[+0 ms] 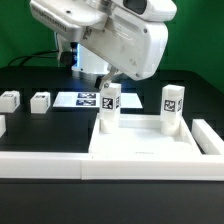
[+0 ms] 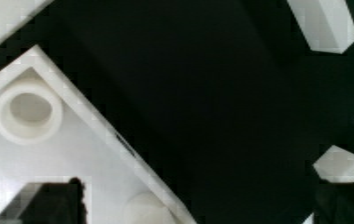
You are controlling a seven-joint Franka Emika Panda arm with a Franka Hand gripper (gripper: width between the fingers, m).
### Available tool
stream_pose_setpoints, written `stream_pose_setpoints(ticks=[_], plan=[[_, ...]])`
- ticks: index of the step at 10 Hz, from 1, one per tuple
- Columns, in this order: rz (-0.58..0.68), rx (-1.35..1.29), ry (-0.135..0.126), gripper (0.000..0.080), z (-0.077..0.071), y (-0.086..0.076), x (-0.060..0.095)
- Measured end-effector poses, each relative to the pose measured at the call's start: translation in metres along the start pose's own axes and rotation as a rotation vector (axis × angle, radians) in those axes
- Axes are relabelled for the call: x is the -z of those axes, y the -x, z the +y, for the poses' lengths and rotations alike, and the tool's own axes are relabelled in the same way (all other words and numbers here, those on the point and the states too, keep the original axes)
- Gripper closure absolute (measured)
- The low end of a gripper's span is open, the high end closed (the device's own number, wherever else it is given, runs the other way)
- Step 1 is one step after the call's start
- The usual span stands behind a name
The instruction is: Assemble square table
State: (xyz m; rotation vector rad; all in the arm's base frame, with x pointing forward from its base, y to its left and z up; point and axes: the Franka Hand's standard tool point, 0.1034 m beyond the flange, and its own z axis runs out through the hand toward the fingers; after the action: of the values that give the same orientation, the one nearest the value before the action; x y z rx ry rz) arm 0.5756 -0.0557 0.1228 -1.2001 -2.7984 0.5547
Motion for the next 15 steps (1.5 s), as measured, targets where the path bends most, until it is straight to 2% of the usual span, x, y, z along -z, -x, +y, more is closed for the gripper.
stream_pose_setpoints(ticks=[3, 4, 5, 6, 7, 8, 9, 10, 15], plan=[[0.000, -0.211, 0.000, 0.0150, 0.000, 0.000, 0.000], [0.009, -0.296, 0.015, 0.0150, -0.006, 0.001, -0.002], [0.019, -0.410, 0.035, 0.0150, -0.030, 0.004, -0.006], [0.028, -0.503, 0.031, 0.0150, -0.053, 0.003, -0.013], [0.043, -0.620, 0.018, 0.0150, -0.074, 0.001, -0.024], [0.057, -0.732, -0.010, 0.0150, -0.094, -0.001, -0.035], [0.073, -0.847, -0.030, 0.0150, -0.111, -0.005, -0.043], [0.095, -0.928, -0.059, 0.0150, -0.121, -0.005, -0.047], [0.095, -1.199, -0.069, 0.0150, -0.116, -0.008, -0.046]])
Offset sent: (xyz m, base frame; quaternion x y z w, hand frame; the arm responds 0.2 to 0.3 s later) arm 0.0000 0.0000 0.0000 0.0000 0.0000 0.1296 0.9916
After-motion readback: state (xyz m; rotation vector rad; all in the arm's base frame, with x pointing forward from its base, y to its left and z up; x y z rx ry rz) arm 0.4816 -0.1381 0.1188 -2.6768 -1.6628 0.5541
